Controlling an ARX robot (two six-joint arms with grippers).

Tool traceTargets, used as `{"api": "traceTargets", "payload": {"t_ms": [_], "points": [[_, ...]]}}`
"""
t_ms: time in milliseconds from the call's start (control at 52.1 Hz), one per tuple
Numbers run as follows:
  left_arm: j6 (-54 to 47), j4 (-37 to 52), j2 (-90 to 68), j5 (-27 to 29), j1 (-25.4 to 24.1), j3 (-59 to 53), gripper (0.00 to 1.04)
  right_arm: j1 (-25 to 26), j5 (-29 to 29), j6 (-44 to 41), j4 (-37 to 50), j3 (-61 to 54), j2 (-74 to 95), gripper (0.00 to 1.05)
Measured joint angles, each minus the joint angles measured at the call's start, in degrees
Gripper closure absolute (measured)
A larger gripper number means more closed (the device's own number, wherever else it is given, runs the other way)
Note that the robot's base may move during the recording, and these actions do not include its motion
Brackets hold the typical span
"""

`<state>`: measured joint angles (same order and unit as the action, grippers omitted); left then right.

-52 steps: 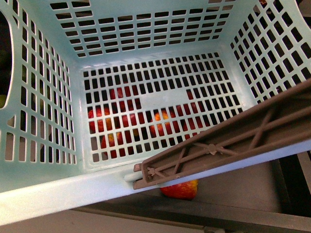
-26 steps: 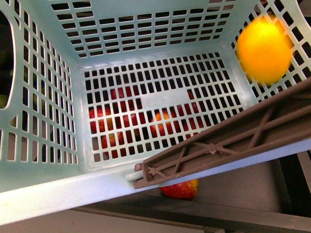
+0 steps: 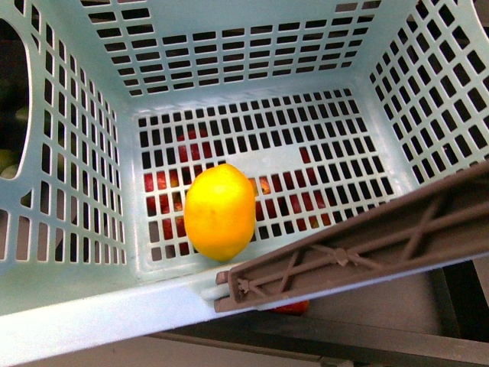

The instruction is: Pick lemon and mango into basket

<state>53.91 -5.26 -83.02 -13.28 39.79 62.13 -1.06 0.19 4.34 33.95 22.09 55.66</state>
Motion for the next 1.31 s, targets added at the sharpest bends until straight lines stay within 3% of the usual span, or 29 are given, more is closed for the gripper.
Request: {"api": "traceTargets", "payload": {"t_ms": [269,518,576,806,1094,1306], "points": [[0.1,0.0,0.0,0.2,0.0,0.0,1.01,0.9,-0.2,-3.8,1.2,-10.7,-8.8,1.03],[0.0,0.0,0.0,0.1,0.0,-0.1,1.01,1.0,-0.2,-4.0,-0.8,-15.0,-15.0,1.03],[0.0,0.0,0.0,0.0,0.0,-0.1,1.01,1.0,-0.2,-4.1,-1.1,-15.5,-15.9,0.9],[0.0,0.0,0.0,0.0,0.0,-0.1,1.01,1.0,-0.2,-4.1,-1.1,-15.5,-16.0,0.59],[0.0,0.0,0.0,0.0,0.0,-0.1,1.01,1.0,-0.2,-4.1,-1.1,-15.5,-16.0,0.09],[0.0,0.0,0.0,-0.9,0.7,-0.1,1.01,1.1,0.1,-4.1,-1.1,-15.5,-16.1,0.09]]}}
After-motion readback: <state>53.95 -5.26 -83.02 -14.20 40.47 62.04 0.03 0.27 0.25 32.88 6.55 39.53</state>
